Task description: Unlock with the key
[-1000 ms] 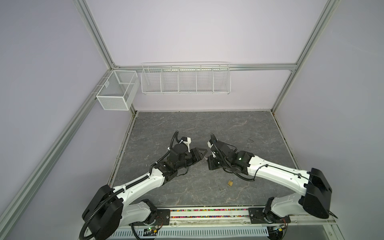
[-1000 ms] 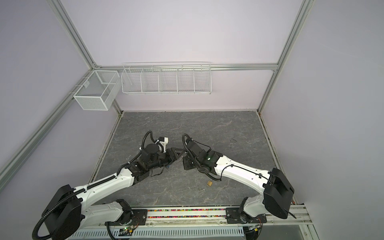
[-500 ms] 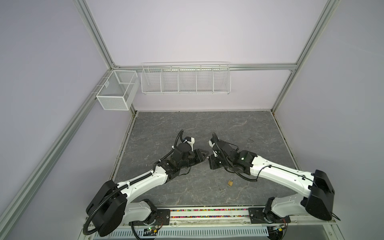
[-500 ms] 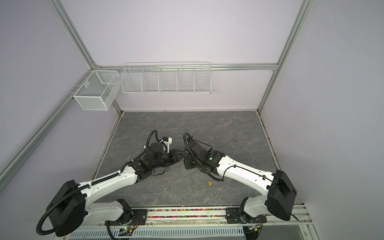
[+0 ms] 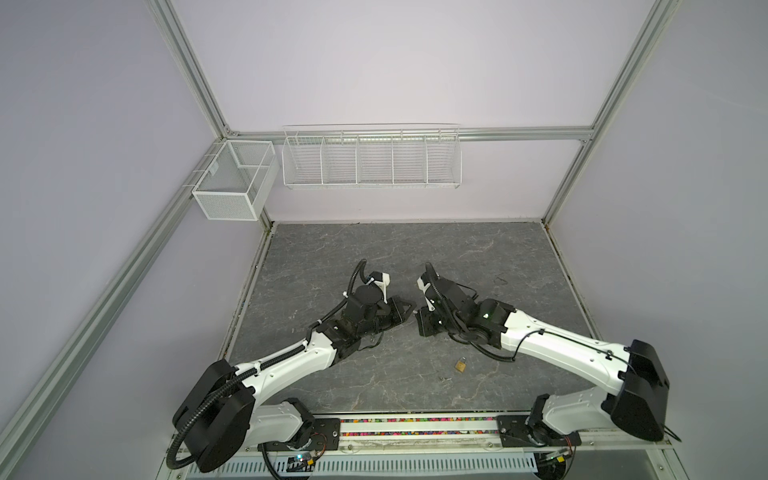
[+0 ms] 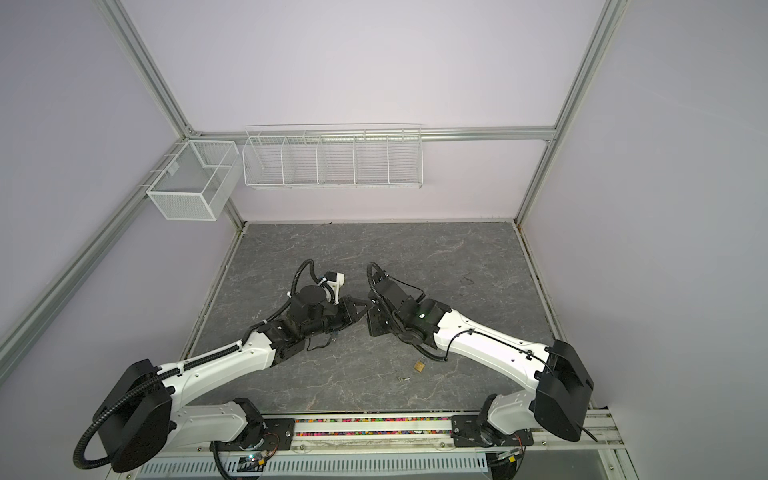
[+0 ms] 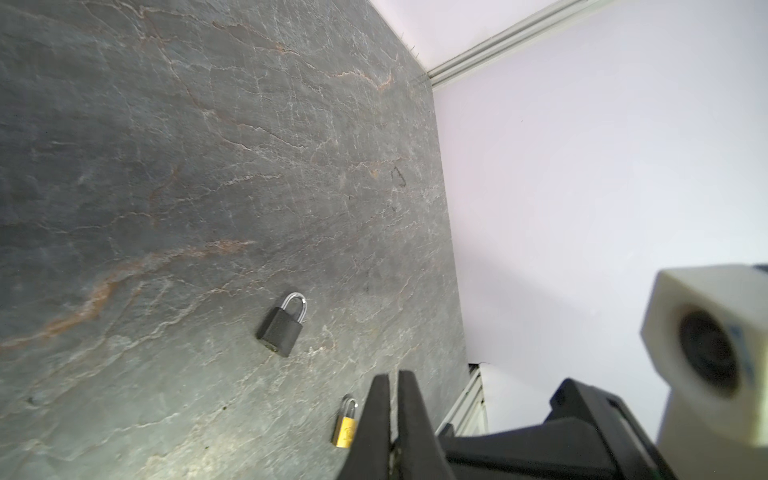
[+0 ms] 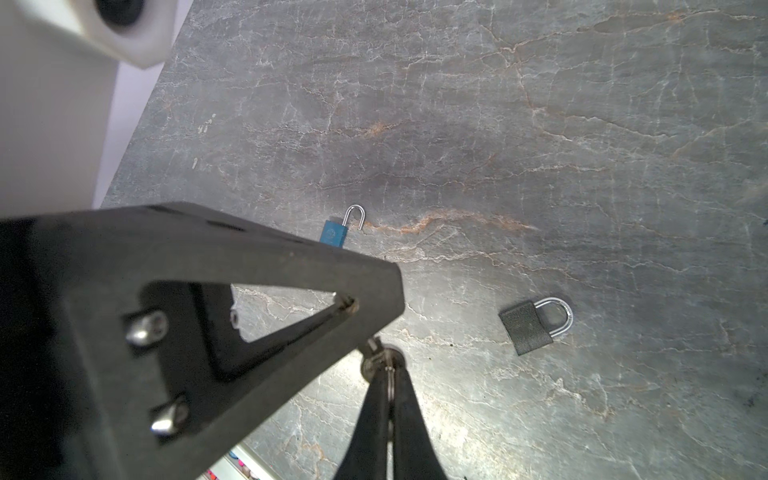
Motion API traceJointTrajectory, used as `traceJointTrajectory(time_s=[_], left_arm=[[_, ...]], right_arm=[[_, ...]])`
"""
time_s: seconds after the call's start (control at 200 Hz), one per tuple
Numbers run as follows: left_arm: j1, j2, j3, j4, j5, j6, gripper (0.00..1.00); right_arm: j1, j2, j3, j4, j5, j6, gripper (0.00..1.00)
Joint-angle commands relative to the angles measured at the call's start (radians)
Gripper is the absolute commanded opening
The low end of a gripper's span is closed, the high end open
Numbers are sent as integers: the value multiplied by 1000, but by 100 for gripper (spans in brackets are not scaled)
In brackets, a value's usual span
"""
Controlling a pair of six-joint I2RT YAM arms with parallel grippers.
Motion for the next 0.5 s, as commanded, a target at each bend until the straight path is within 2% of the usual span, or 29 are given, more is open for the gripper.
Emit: traceJointTrajectory(time_s=[0.0,0.055,0.12,0.22,0.295,0.415,0.495], left_arm=[[-4,6,-13,2,-22,-5,1],[-4,4,-10,-13,-34,-2,0],[-3,3,0,-12,-36,9,0],[-3,0,35,-25,-38,56,0],[-4,-8,54,7,-45,101,0],[-2,-31,80,93,-16,198,0],[-2,-42,108,122,16,263,0]], right_arm=[[-5,-7,16,-3,-1,-14,6],[-5,-8,18,-5,-1,-17,7],[-6,-26,6,6,-4,-22,11],[-25,-78,-19,21,-29,-32,34],[-54,-145,-56,52,-77,-41,48],[-151,-262,-115,111,-269,-67,63],[-230,-322,-158,186,-464,-74,67]])
